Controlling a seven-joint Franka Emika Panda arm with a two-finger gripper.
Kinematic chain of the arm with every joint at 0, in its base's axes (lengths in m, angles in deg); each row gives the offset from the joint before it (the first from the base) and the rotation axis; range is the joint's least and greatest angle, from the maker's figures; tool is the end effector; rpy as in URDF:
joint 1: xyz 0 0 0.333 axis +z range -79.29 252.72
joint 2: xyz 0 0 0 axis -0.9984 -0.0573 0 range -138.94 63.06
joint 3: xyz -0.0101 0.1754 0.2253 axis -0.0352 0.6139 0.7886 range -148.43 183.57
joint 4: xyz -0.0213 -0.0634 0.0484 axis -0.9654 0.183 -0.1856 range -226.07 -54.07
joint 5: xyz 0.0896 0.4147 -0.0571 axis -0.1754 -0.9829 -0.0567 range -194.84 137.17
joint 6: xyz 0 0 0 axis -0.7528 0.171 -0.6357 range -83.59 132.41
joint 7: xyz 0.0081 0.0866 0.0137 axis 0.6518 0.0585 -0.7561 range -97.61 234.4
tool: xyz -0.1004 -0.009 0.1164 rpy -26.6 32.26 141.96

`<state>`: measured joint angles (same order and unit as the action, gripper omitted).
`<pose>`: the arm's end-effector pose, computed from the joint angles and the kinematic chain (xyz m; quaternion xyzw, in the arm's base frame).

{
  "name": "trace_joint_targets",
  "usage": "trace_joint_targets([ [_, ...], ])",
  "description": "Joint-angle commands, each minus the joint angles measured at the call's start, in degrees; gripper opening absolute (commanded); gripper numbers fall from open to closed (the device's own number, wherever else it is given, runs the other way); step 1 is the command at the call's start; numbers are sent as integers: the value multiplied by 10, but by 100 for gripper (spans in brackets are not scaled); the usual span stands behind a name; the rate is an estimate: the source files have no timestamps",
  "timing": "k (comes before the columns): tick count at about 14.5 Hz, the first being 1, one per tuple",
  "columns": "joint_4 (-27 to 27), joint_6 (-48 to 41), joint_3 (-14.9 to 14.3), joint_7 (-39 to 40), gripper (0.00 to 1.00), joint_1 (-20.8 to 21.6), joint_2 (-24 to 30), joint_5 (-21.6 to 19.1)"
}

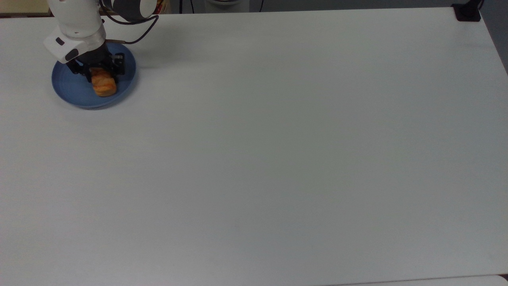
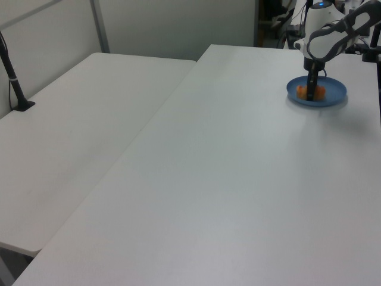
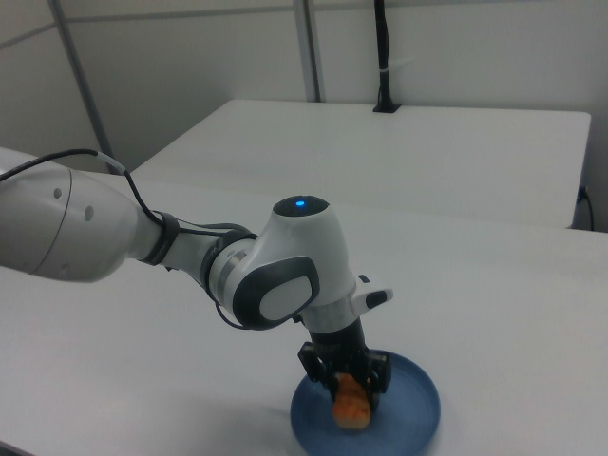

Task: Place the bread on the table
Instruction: 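Close the gripper around the bread roll, then lift the bread roll off the plate and carry it away from the plate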

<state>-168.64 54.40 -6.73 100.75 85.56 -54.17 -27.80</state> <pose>0.5506 -0.2682 0.2118 0.9946 0.0756 -0.0035 0.0708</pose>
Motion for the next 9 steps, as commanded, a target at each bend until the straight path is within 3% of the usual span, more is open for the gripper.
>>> trace_joint_targets([
  [1,-9,7,-7,12,0,9,17,8],
  [6,-1,-13,-7,10,0,8,50,7],
  [9,46,-91,-7,2,0,10,73,0],
])
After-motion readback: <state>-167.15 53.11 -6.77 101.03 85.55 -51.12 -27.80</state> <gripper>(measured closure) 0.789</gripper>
